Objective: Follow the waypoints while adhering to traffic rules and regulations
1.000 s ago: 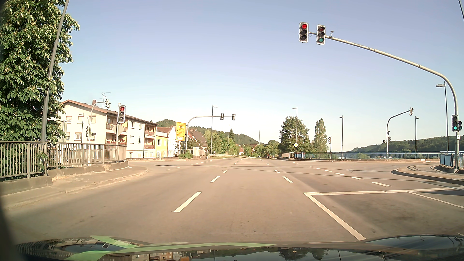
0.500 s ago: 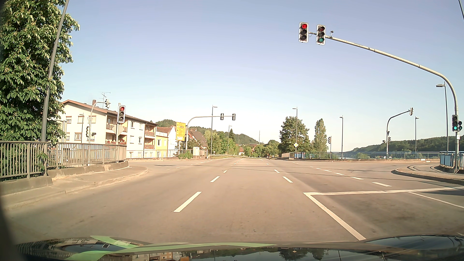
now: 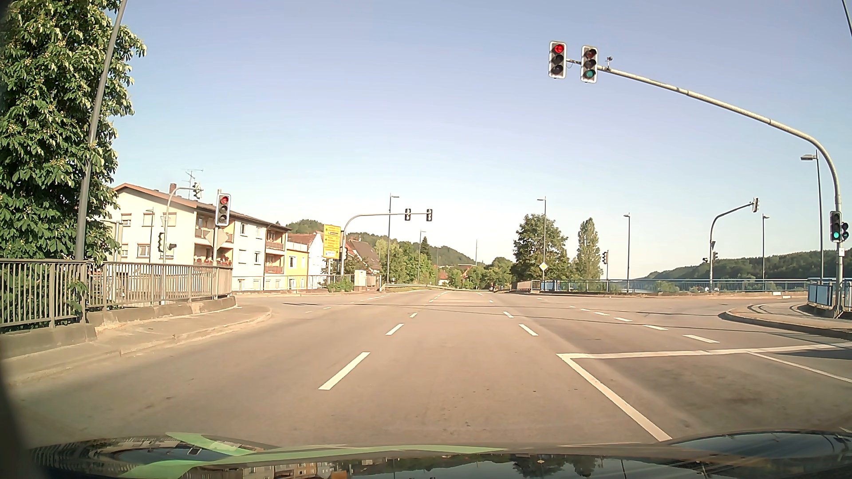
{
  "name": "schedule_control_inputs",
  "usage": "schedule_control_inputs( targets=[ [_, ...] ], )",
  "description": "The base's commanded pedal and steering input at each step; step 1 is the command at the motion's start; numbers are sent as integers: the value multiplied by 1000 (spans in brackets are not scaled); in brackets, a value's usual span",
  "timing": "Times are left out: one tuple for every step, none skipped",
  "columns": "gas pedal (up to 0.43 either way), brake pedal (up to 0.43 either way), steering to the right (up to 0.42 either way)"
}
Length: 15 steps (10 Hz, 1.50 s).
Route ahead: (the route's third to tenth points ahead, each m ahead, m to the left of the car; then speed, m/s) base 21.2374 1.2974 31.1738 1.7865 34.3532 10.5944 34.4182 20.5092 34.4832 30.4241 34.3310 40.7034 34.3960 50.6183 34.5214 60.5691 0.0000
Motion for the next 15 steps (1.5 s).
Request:
schedule_control_inputs(
  targets=[
    [0,43,-3],
    [0,49,-3],
    [0,49,-4],
    [0,55,-3],
    [0,55,-3],
    [0,61,-3],
    [0,61,-3],
    [0,61,-4],
    [0,55,-3],
    [0,49,-3],
    [0,43,-4],
    [0,37,-4],
    [0,37,-3],
    [0,37,-4],
    [0,37,-4]
  ],
)
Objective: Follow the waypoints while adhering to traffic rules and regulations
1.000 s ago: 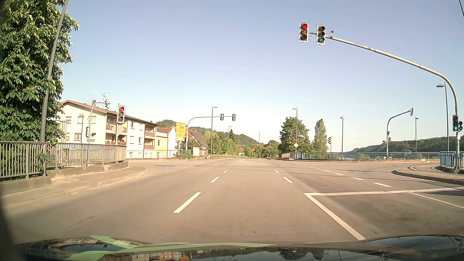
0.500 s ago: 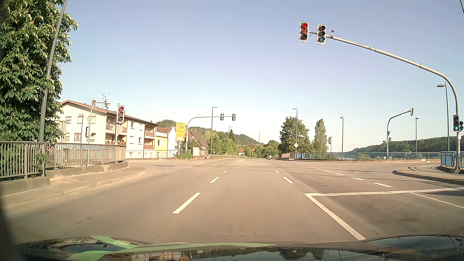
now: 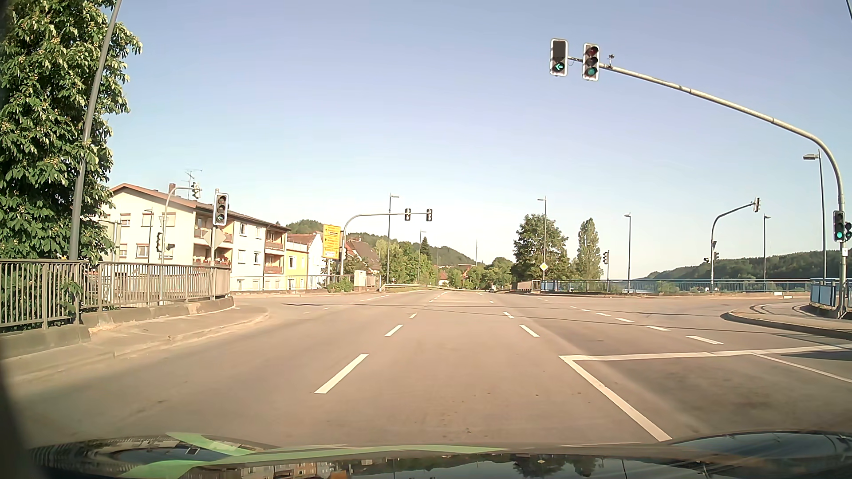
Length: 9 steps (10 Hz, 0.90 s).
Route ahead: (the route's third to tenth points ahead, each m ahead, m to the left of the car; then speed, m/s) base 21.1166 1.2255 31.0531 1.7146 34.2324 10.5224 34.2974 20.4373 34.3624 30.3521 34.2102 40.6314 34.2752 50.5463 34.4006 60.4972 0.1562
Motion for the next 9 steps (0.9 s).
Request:
schedule_control_inputs(
  targets=[
    [0,43,-3],
    [0,43,-3],
    [0,43,-3],
    [0,49,-3],
    [0,49,-4],
    [0,43,-3],
    [0,49,-3],
    [0,49,-3],
    [0,49,-3]
  ],
)
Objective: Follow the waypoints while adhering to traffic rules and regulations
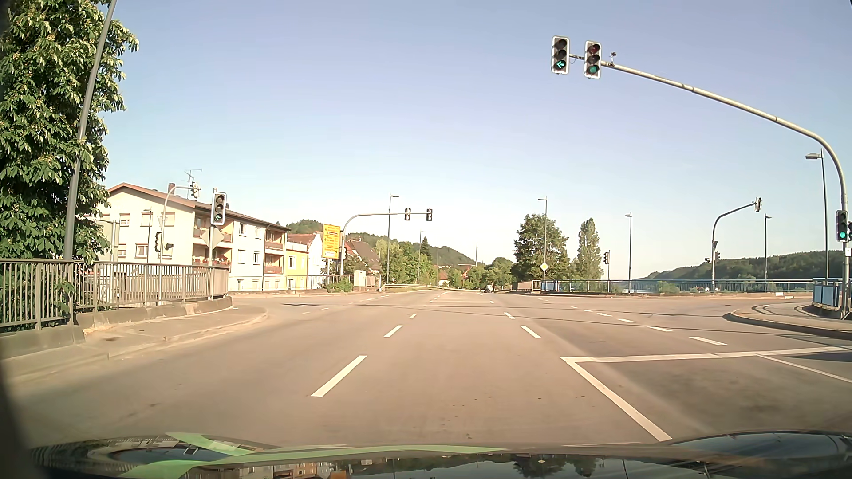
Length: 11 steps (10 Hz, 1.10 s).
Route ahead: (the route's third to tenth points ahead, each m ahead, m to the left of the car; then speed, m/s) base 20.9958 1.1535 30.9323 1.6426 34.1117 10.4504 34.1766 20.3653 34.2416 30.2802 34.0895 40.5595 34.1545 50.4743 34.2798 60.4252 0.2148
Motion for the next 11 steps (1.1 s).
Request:
schedule_control_inputs(
  targets=[
    [0,49,-3],
    [0,55,-3],
    [0,55,-3],
    [0,55,-3],
    [0,55,-4],
    [0,55,-4],
    [0,61,-4],
    [0,37,-4],
    [0,0,-4],
    [0,0,-3],
    [138,0,-4]
  ],
)
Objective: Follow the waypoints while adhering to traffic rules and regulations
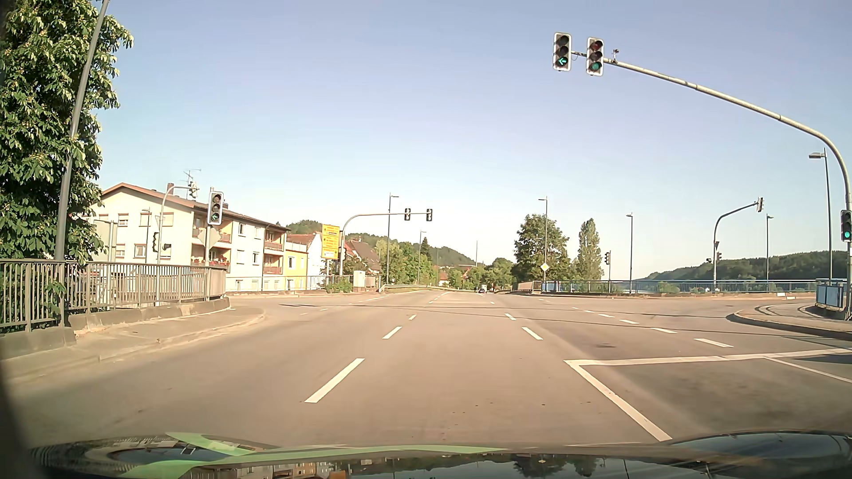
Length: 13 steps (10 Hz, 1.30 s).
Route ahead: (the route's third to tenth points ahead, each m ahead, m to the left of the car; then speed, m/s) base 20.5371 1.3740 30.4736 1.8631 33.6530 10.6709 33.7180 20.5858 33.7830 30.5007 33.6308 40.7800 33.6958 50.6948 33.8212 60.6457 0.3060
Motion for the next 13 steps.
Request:
schedule_control_inputs(
  targets=[
    [177,0,-4],
    [189,0,-4],
    [197,0,-4],
    [248,0,-7],
    [280,0,-9],
    [319,0,-10],
    [339,0,-11],
    [358,0,-12],
    [378,0,-12],
    [398,0,-12],
    [409,0,-10],
    [421,0,-10],
    [441,0,-9]
  ],
)
